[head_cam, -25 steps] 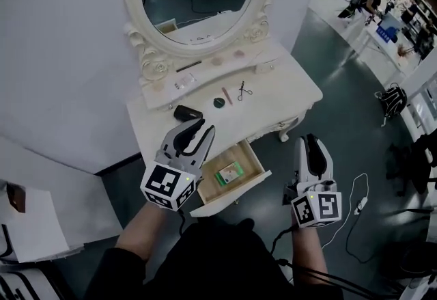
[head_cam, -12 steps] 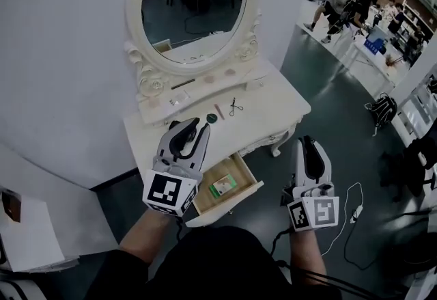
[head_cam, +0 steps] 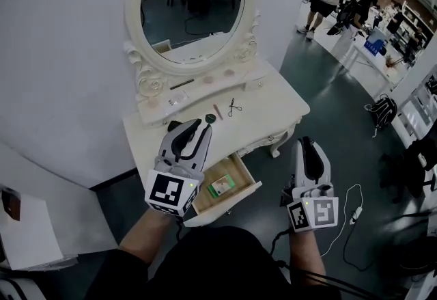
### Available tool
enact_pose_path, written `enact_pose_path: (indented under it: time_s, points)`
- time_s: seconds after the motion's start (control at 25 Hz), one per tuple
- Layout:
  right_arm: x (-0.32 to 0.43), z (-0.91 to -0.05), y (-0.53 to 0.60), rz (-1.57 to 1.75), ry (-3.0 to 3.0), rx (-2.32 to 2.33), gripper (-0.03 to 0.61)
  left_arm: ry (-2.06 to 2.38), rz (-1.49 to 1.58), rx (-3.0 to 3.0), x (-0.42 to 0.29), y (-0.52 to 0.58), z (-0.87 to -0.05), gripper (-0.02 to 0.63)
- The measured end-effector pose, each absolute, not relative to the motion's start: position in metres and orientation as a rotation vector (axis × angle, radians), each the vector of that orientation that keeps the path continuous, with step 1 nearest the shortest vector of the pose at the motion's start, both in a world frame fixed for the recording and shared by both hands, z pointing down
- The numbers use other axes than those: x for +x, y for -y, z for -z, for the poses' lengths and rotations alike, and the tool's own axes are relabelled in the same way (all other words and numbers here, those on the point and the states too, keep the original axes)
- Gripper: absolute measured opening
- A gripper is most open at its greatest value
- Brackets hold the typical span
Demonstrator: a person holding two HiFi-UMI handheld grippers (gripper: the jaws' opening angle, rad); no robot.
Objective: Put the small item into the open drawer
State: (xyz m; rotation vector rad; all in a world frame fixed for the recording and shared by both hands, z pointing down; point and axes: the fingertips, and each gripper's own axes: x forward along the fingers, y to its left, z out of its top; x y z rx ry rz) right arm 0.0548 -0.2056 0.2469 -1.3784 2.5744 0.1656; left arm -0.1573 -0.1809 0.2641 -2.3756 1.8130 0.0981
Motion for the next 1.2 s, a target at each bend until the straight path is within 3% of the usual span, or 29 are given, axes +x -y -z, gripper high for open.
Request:
enact_pose_path:
  time_s: [1.2]
  points:
    - [0.048, -0.252, 0.216, -0.159, -2.593, -1.361, 0.032, -1.798, -0.056, -2.397, -0.155, 0.192, -0.273, 0.08]
